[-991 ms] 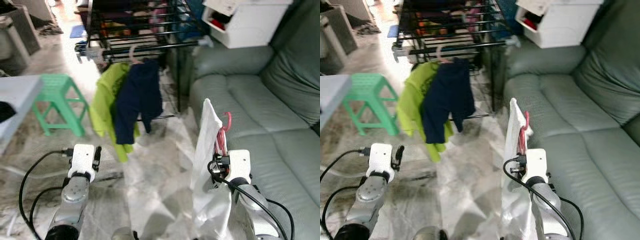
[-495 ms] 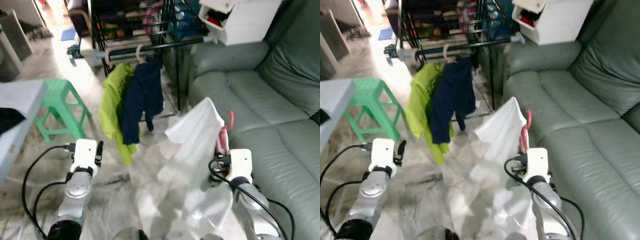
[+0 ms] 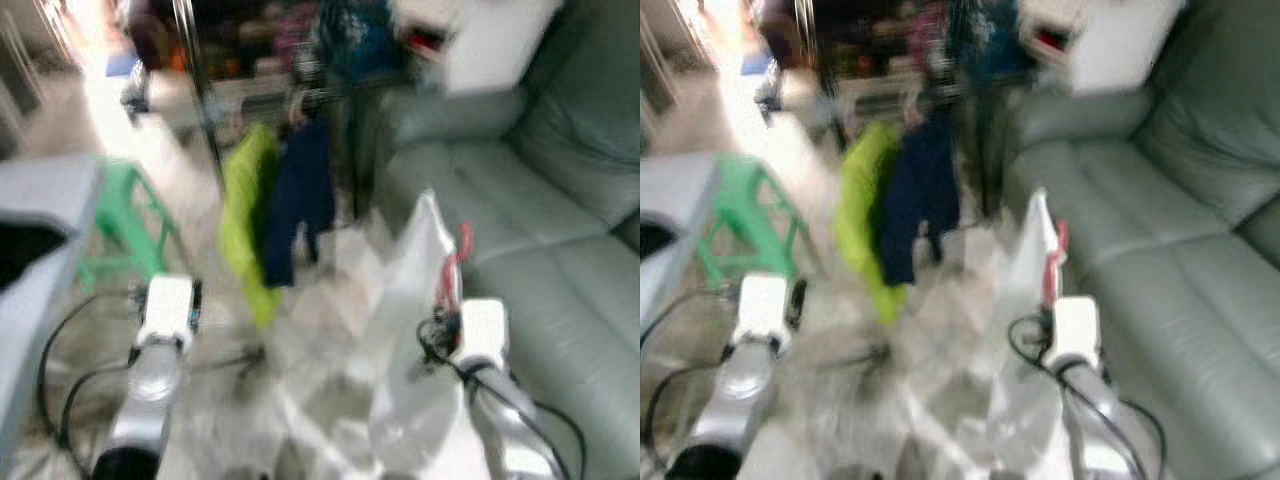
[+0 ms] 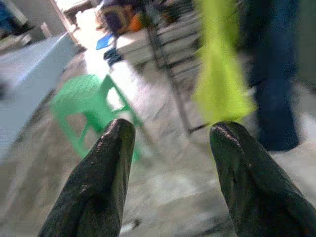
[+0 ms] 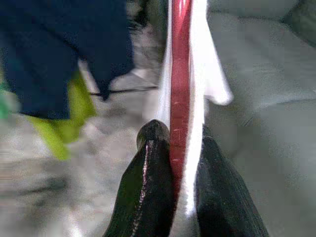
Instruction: Hang hanger
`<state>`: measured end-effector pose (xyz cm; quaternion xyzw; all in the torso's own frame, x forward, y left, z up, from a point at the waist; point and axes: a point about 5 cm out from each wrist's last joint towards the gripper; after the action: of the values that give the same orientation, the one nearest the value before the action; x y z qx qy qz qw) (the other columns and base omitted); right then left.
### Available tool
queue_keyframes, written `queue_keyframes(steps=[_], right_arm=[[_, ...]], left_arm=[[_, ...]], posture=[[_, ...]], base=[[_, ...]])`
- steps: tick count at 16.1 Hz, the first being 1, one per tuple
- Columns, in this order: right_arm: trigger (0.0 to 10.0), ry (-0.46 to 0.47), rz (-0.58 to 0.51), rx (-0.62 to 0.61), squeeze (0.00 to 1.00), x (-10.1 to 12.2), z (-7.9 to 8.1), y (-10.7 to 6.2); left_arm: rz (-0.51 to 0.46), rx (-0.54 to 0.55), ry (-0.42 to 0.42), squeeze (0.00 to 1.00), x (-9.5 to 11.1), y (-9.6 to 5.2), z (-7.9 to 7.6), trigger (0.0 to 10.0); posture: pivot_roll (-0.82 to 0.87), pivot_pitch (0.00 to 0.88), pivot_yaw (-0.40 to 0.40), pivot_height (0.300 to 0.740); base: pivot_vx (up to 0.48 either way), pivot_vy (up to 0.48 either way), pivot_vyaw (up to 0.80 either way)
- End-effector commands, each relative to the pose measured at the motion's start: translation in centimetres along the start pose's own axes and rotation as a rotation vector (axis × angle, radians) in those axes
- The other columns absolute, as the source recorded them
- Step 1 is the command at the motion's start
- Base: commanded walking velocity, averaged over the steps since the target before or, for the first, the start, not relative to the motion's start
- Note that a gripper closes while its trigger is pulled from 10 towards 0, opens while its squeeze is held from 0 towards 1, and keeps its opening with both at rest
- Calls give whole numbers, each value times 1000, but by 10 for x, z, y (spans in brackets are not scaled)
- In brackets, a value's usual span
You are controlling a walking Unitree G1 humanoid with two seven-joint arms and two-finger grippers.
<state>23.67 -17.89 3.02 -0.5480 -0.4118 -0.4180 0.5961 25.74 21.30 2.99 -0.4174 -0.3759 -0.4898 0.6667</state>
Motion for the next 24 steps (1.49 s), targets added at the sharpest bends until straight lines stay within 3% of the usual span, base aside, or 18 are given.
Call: queue_keyframes(steps=[1,7,10,14,19,24], right_arm=[[10000,-12,-58,-3,0,12,-4,1],[10000,-15,-45,65,0,11,6,5],[10000,-8,-55,62,0,14,7,7],[10000,-1,-104,-49,0,16,-10,-1],[10000,-24,-130,-182,0,12,-34,-28],[10000,-47,-112,-197,0,9,-39,-32]], left_arm=[[-21,-6,-14,0,5,-2,-4,10000],[8,33,-8,0,-7,-14,0,10000],[5,32,1,0,-5,-10,-2,10000],[-33,-38,17,0,2,-7,-8,10000],[-78,-156,-70,0,3,-17,-7,10000],[-64,-173,-72,0,-5,-26,-8,10000]], posture=[[-2,0,18,740],[45,0,-53,740],[39,0,-57,740],[-12,0,8,740],[-50,0,46,740],[-51,0,34,740]], base=[[0,0,0],[0,0,169],[0,0,194],[0,0,0],[0,0,0],[0,0,0]])
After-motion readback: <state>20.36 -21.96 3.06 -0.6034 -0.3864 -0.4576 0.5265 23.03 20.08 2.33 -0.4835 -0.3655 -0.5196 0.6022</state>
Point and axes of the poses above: a point about 5 cm out from each wrist's last joint towards the gripper, its own y axis pointing out of the wrist towards the gripper, its own x axis along the axis of the wrist's last joint, z = x × y, and after that the axes turned 5 degrees about y, right-handed
